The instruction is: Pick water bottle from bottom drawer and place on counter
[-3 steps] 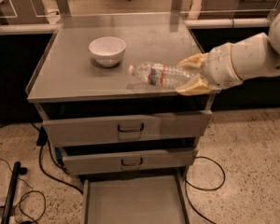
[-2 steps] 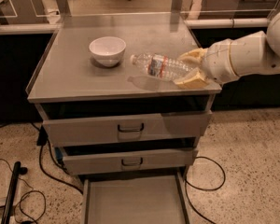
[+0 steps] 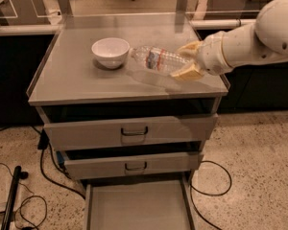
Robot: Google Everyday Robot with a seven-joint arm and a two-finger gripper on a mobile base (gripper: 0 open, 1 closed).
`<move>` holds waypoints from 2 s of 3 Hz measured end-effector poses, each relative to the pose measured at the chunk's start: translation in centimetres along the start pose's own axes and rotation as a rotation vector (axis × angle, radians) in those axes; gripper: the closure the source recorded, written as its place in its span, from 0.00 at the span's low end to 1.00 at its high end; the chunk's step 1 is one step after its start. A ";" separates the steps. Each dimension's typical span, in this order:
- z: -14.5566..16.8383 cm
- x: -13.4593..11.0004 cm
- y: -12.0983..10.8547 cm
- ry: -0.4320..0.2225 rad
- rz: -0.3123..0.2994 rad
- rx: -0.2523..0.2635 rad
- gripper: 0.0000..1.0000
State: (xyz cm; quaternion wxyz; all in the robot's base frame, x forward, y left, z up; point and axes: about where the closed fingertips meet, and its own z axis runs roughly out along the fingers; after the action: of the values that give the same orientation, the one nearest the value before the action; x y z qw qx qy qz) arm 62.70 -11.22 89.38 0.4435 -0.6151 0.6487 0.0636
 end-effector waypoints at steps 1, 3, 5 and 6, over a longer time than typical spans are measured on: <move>1.4 0.2 -2.0 0.033 0.004 0.000 1.00; 3.3 3.0 -4.8 0.077 0.070 -0.013 1.00; 4.8 5.1 -5.3 0.102 0.102 -0.045 1.00; 5.8 5.8 -5.1 0.112 0.115 -0.065 1.00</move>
Offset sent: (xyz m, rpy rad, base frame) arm 0.0742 -0.0123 -0.0079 -0.0360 0.0650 -0.0783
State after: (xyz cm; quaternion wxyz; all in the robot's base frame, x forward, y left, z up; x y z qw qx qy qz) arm 70.81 -13.12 84.48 0.3820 -0.5934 0.7044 0.0757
